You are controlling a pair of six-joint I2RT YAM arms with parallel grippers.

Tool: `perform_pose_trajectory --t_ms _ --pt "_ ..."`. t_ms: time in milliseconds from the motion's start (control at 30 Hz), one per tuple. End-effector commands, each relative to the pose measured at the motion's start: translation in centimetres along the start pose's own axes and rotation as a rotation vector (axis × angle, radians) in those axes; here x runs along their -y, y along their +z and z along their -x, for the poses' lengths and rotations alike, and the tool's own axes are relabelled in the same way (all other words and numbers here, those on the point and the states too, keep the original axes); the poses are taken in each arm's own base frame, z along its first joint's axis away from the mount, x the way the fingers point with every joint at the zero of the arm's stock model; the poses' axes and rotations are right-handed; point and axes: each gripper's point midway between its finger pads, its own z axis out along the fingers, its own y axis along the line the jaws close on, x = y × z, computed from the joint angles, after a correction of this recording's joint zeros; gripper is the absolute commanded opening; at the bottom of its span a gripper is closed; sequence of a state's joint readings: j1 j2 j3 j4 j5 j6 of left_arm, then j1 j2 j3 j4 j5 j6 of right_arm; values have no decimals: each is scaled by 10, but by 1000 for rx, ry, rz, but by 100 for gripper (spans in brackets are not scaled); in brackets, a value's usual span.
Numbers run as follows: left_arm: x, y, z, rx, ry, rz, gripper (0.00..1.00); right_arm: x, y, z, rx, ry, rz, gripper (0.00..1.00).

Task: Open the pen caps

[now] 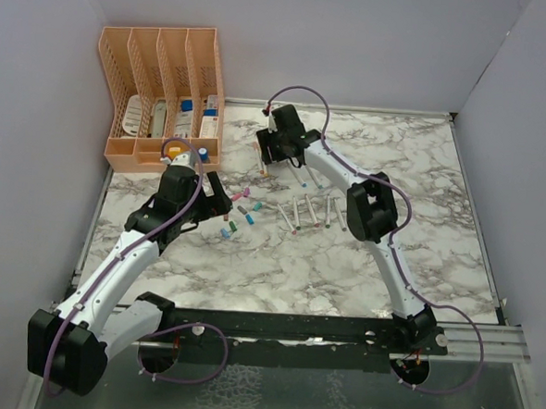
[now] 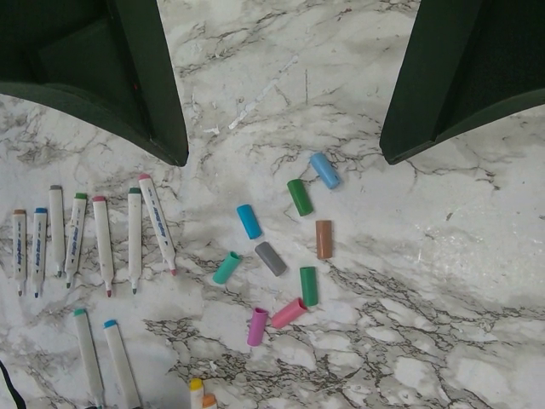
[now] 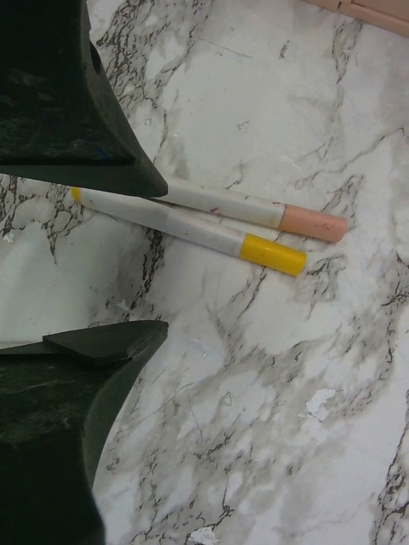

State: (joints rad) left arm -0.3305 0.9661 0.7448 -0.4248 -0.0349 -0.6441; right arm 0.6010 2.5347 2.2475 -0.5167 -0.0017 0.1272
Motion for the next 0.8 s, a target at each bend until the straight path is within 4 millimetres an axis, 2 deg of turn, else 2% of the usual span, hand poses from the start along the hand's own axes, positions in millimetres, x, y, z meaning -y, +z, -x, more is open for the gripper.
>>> perform_pose_trajectory --t_ms 0,500,700,767 --pt "-3 -4 8 35 3 13 99 -7 8 4 21 -4 -4 59" --pt "-8 -4 7 35 5 20 99 -6 16 -10 -9 -4 -29 55" --pt "-9 -4 8 39 5 22 99 -4 17 -21 -41 -13 -36 50" --pt "-8 -4 10 43 3 21 99 -6 18 -29 -61 -21 -34 45"
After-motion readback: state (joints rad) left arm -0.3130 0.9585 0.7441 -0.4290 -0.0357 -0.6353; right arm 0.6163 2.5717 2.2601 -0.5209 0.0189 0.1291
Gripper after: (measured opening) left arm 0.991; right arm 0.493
